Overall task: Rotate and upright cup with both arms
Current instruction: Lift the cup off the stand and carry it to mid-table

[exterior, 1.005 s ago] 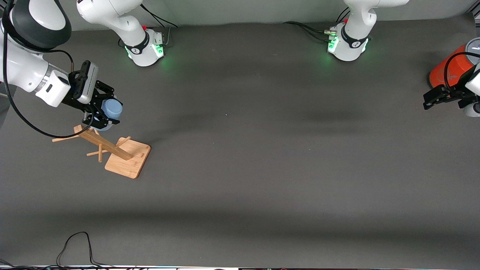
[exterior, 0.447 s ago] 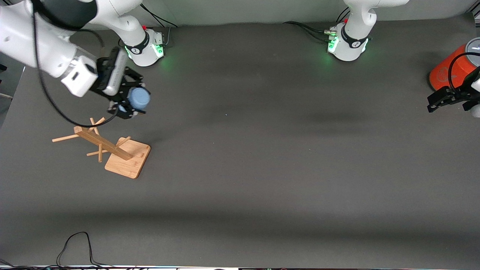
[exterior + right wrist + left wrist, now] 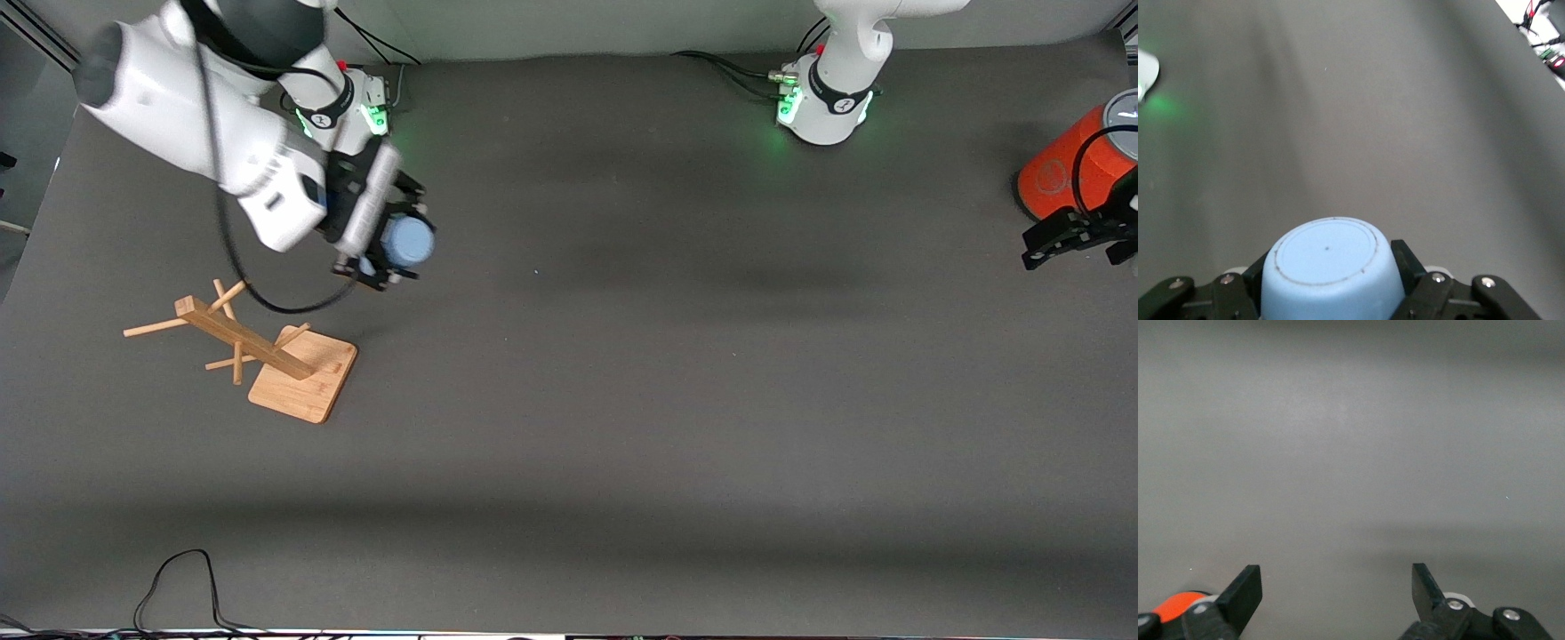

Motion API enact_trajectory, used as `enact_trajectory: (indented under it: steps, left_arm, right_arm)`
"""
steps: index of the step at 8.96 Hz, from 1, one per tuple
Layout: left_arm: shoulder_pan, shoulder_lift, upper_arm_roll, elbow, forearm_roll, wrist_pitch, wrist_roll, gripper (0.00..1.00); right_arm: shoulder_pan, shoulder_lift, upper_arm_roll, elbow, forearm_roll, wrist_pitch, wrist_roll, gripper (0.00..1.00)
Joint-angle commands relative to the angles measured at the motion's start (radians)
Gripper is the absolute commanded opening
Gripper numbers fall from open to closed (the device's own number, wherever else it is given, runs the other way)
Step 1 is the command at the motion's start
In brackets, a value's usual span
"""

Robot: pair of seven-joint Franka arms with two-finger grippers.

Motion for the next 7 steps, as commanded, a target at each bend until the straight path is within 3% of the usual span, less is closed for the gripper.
enact_trajectory:
  steps: [1,3,4,7]
  left_arm:
    - [0.018,0.006,-0.003,-0.004,0.004,0.027,0.008,1.00]
    - [0.018,0.012,-0.003,-0.004,0.004,0.029,0.008,1.00]
    - [0.018,0.012,-0.003,-0.004,0.004,0.030,0.008,1.00]
    - [0.033,0.015,-0.003,-0.006,0.004,0.032,0.010,1.00]
  right_arm:
    - [0.034,0.219,0.054,0.243,-0.045,-0.008,0.347,0.00]
    - [0.136,0.388,0.053,0.399,-0.087,0.003,0.675,0.00]
    - [0.196,0.468,0.054,0.452,-0.149,0.044,0.845,0.00]
    - [0.308,0.655,0.051,0.480,-0.188,0.259,1.194,0.00]
